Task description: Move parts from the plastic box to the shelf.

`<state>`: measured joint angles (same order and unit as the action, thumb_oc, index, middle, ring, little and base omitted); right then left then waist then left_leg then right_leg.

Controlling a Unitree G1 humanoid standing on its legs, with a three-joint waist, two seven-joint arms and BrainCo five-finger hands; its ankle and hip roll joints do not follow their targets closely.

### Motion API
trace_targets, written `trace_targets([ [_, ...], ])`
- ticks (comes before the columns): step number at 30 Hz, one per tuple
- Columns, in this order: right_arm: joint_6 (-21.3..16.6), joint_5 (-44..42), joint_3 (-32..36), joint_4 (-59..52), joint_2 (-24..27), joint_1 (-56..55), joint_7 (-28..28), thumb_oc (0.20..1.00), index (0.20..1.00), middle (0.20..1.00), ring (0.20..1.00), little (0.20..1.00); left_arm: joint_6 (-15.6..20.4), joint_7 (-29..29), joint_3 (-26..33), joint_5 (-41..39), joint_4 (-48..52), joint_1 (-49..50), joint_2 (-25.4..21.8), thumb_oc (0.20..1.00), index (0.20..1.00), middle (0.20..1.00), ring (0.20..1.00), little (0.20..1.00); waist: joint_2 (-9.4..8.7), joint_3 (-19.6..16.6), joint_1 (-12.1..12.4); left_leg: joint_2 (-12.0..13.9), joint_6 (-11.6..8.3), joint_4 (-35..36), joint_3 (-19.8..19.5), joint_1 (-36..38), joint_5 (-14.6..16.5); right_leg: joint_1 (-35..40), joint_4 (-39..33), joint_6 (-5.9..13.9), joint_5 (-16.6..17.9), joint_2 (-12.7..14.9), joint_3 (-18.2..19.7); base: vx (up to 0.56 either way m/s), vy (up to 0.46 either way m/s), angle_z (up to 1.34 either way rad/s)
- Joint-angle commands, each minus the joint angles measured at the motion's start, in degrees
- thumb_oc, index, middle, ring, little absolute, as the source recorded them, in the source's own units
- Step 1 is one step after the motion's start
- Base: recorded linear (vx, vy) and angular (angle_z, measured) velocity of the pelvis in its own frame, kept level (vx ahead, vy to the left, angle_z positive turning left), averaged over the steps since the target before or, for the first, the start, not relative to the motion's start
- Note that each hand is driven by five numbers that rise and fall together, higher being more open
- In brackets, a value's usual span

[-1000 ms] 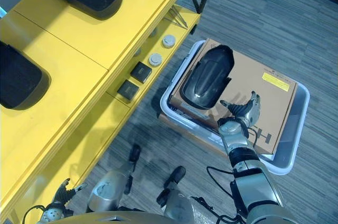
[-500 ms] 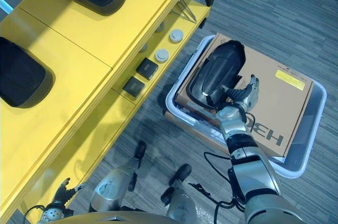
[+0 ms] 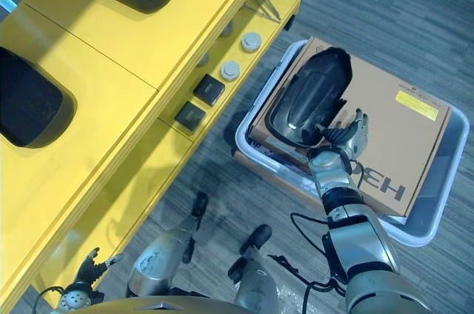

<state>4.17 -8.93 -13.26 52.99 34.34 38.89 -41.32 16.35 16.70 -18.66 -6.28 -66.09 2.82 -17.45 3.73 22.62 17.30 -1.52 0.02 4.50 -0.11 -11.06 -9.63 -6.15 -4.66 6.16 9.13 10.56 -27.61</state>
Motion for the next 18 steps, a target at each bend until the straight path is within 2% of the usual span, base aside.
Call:
trace_targets([
  [1,-2.0,-2.5,-3.6,0.0,5.5,3.8,-0.6,1.0,1.0,1.0,1.0,1.0,1.7,-0.5,-2.8,-3.0,-1.9,-1.7,-2.1,1.0,1.0,1.0,1.0,1.0,-0.75,0.3,1.2,-0.1,-0.9,-4.8,-2.7,-6.3,3.6,-0.8,5.7,2.96,-4.9,3.1,2.7,-0.06,0.038,0.01],
  [3,-1.8,-3.5,-3.8,0.2,5.5,4.5,-0.6,1.0,1.0,1.0,1.0,1.0,1.6,-0.6,-2.8,-3.3,-1.9,-1.7,-2.1,1.0,1.0,1.0,1.0,1.0,-0.78,0.4,1.3,0.0,-1.31,-4.7,-2.9,-5.9,4.7,-0.6,5.9,3.38,-5.9,2.9,3.4,0.01,-0.004,0.02],
  [6,-1.2,-5.6,-4.3,3.4,5.4,7.1,0.4,1.0,1.0,1.0,1.0,1.0,2.2,-1.0,-3.3,-3.9,-2.0,-2.2,-2.0,1.0,1.0,1.0,1.0,1.0,-0.26,1.5,1.9,-0.4,-1.22,-5.3,-3.1,-7.3,4.7,-2.0,6.7,3.5,-6.0,3.4,3.1,-0.06,0.035,0.0],
  [7,-0.5,-5.7,-4.8,4.4,5.1,7.3,1.0,0.533,0.533,0.533,0.533,0.533,2.3,-1.1,-3.4,-4.2,-1.9,-2.3,-1.8,1.0,1.0,1.0,1.0,1.0,-0.06,1.7,1.9,-0.6,-1.19,-5.3,-3.1,-7.5,4.6,-2.3,6.9,3.53,-6.0,3.6,3.1,-0.05,0.039,-0.02],
  [8,0.4,-5.4,-5.0,5.2,5.0,7.2,1.6,0.275,0.275,0.275,0.275,0.275,2.4,-1.1,-3.5,-4.2,-1.7,-2.3,-1.8,1.0,1.0,1.0,1.0,1.0,0.04,1.8,2.0,-0.7,-1.21,-5.4,-3.1,-7.7,4.5,-2.4,7.1,3.56,-6.0,3.7,3.1,-0.05,0.031,0.05],
  [9,1.3,-4.8,-5.3,6.2,4.9,7.1,2.2,0.2,0.2,0.2,0.2,0.2,2.5,-1.1,-3.6,-4.1,-1.6,-2.3,-1.7,1.0,1.0,1.0,1.0,1.0,0.03,1.9,2.1,-0.7,-1.19,-5.4,-3.2,-7.8,4.6,-2.5,7.1,3.62,-5.9,3.8,3.0,-0.03,0.007,0.06],
  [12,0.0,-1.9,-5.9,13.0,4.8,6.7,5.1,0.2,0.2,0.2,0.2,0.2,3.0,-1.2,-4.3,-4.1,-1.7,-2.9,-1.5,1.0,1.0,1.0,1.0,1.0,0.33,1.9,2.4,-0.8,-1.12,-5.4,-3.2,-7.7,4.5,-2.5,7.2,3.73,-5.8,4.1,2.7,-0.03,-0.007,0.05],
  [18,-0.4,-2.0,-6.1,15.4,5.1,5.6,6.0,0.2,0.2,0.2,0.2,0.2,3.8,-1.1,-4.7,-3.9,-1.1,-2.7,-1.6,1.0,1.0,1.0,1.0,1.0,0.35,1.6,2.3,-0.5,-1.15,-5.2,-2.9,-7.1,4.5,-2.1,7.2,3.81,-5.7,4.0,2.6,-0.02,-0.015,0.03],
])
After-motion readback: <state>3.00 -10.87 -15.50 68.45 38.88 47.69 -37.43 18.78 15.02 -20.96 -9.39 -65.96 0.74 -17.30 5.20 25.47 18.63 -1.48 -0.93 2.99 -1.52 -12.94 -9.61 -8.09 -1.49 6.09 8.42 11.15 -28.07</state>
